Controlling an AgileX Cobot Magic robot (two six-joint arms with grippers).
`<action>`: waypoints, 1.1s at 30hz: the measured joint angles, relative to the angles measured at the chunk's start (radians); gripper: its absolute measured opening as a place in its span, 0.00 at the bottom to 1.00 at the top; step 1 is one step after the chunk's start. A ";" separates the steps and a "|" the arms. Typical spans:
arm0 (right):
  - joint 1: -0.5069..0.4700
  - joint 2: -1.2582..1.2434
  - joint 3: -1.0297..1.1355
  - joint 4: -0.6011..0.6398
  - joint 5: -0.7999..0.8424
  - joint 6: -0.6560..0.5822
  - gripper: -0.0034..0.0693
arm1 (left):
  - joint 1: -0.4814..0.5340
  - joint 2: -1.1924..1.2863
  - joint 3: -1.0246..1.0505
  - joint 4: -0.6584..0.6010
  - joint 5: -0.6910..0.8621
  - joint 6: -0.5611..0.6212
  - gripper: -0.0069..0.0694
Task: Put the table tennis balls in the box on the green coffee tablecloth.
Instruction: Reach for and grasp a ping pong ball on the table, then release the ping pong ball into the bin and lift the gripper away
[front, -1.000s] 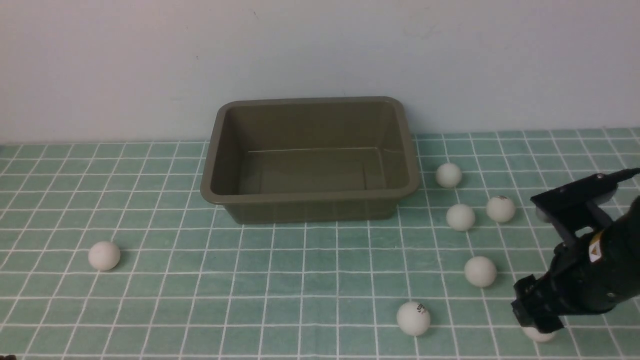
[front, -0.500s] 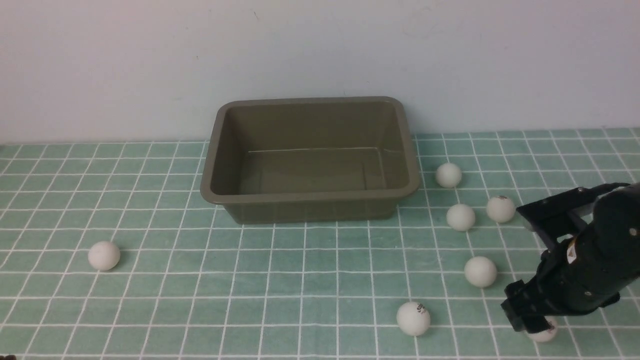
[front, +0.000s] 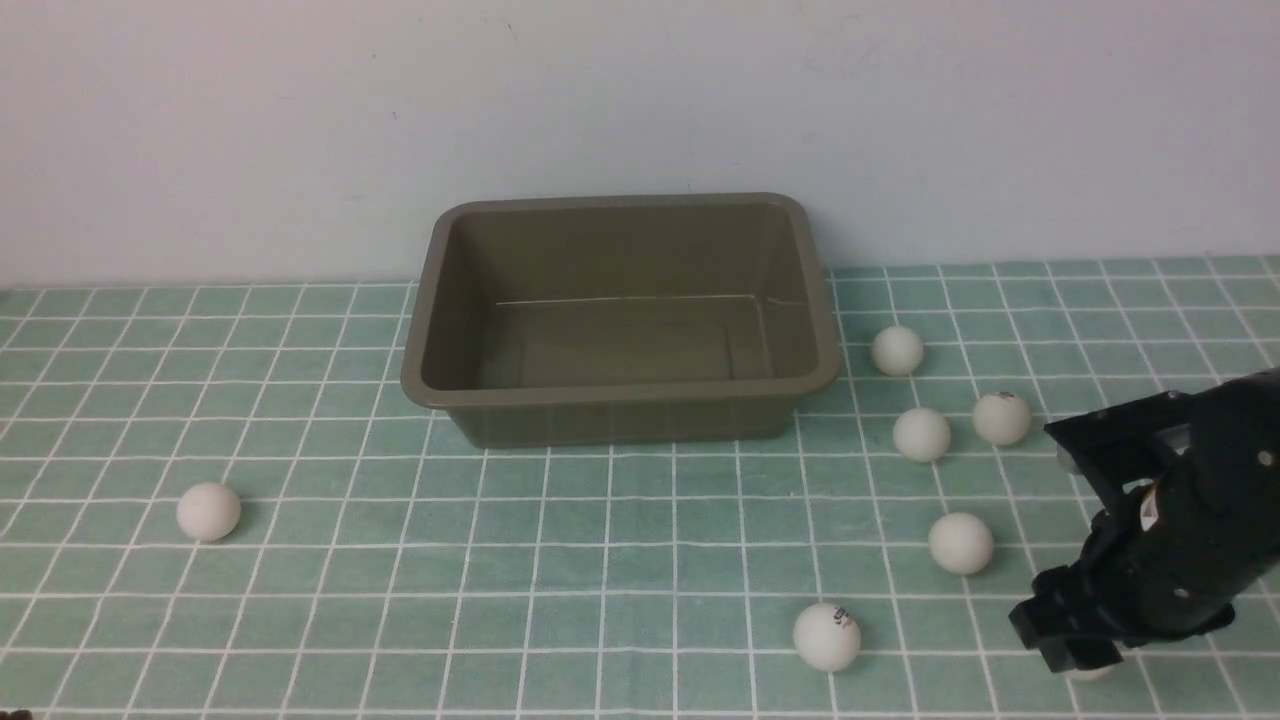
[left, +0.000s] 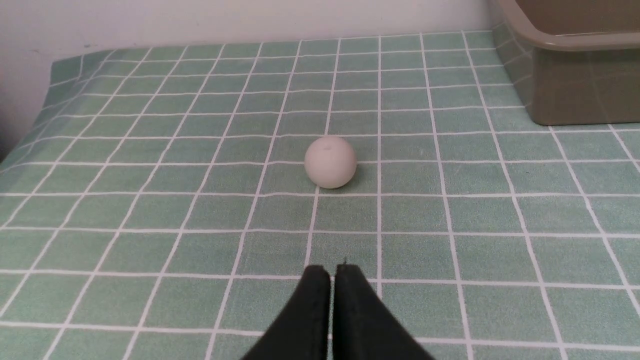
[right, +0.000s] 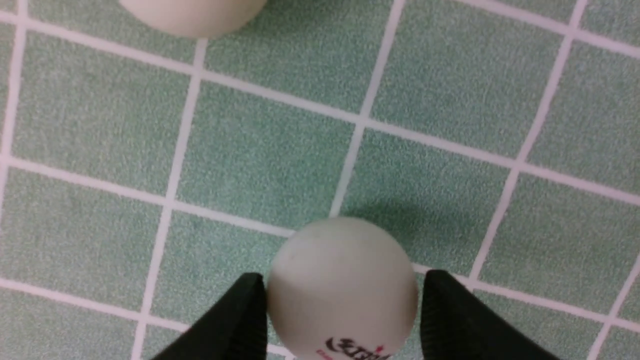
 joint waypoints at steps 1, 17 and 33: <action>0.000 0.000 -0.006 0.000 0.011 -0.001 0.52 | 0.000 0.000 0.000 0.000 0.000 0.000 0.09; 0.000 0.012 -0.435 0.140 0.212 -0.112 0.52 | 0.000 0.000 0.000 0.000 0.000 0.000 0.09; 0.074 0.415 -0.998 0.404 0.264 -0.313 0.52 | 0.000 0.000 0.000 0.000 0.000 0.000 0.09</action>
